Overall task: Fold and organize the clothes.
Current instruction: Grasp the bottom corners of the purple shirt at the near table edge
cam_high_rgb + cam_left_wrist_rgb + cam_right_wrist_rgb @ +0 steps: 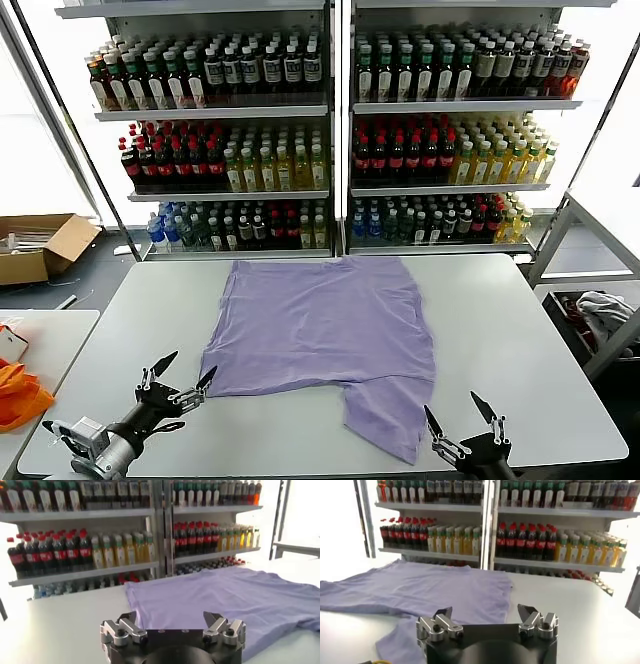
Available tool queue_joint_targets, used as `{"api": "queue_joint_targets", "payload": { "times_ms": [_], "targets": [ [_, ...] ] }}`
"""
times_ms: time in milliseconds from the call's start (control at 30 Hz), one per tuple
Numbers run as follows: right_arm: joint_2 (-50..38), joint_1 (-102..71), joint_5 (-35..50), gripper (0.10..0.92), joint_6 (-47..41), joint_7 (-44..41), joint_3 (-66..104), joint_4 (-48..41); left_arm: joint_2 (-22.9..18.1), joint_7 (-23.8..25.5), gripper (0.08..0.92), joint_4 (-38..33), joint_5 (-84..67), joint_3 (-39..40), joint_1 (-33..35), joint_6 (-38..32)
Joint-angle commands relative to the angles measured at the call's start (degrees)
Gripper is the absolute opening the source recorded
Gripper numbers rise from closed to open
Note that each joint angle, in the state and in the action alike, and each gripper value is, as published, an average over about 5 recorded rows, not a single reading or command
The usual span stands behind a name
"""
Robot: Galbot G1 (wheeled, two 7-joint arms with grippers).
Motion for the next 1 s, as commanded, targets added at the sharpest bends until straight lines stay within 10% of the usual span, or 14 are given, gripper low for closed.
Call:
{"api": "queue_joint_targets", "payload": {
  "times_ms": [33, 567, 1000],
  "targets": [
    [0.2, -1.6, -3.5, 0.823, -3.0, 3.7, -6.3, -0.6, 0.9, -2.5, 0.823, 2.1, -0.3, 2.8, -1.6, 7.1],
    [2.2, 4.5, -5.8, 0.793, -6.1, 10.2, -14.3, -5.9, -0.8, -2.1, 0.801, 6.7, -2.5, 3.4, -4.8, 6.9],
    [2.0, 2.8, -5.4, 0.43, -4.4, 9.8, -14.1, -5.0, -2.5, -1.4, 0.438, 7.3, -0.7, 3.8, -2.1, 5.5]
  ]
}}
